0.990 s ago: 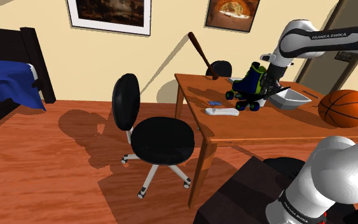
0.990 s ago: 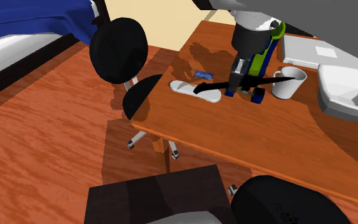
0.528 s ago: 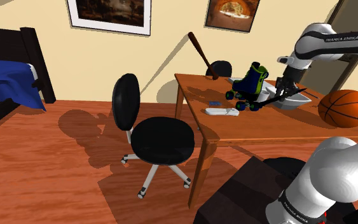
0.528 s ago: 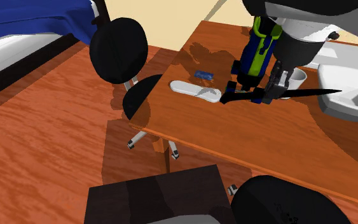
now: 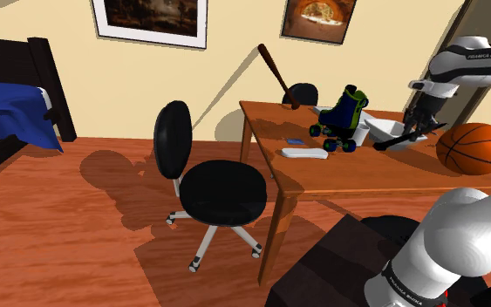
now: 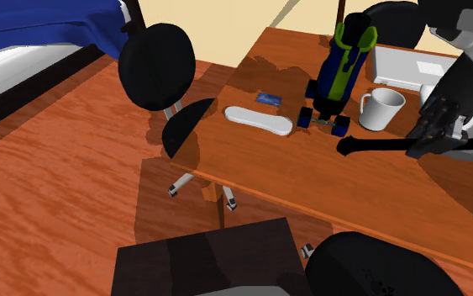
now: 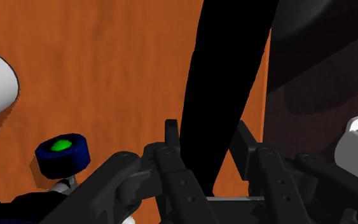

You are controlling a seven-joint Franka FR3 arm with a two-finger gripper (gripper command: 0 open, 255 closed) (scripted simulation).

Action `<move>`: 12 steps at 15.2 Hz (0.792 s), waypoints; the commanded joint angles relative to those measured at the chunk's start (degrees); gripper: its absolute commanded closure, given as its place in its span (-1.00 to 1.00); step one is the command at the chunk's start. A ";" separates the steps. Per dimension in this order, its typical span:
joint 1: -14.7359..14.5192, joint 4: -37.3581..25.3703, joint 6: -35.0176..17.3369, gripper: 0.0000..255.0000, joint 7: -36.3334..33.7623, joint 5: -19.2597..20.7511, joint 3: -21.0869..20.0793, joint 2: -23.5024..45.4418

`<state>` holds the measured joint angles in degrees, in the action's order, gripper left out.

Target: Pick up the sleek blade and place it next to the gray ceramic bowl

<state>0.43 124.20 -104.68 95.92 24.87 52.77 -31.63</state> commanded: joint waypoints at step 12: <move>-5.30 -6.43 -4.14 1.00 12.76 -0.60 17.17 5.94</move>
<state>-4.78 117.21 -108.13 108.64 24.15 69.54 -25.74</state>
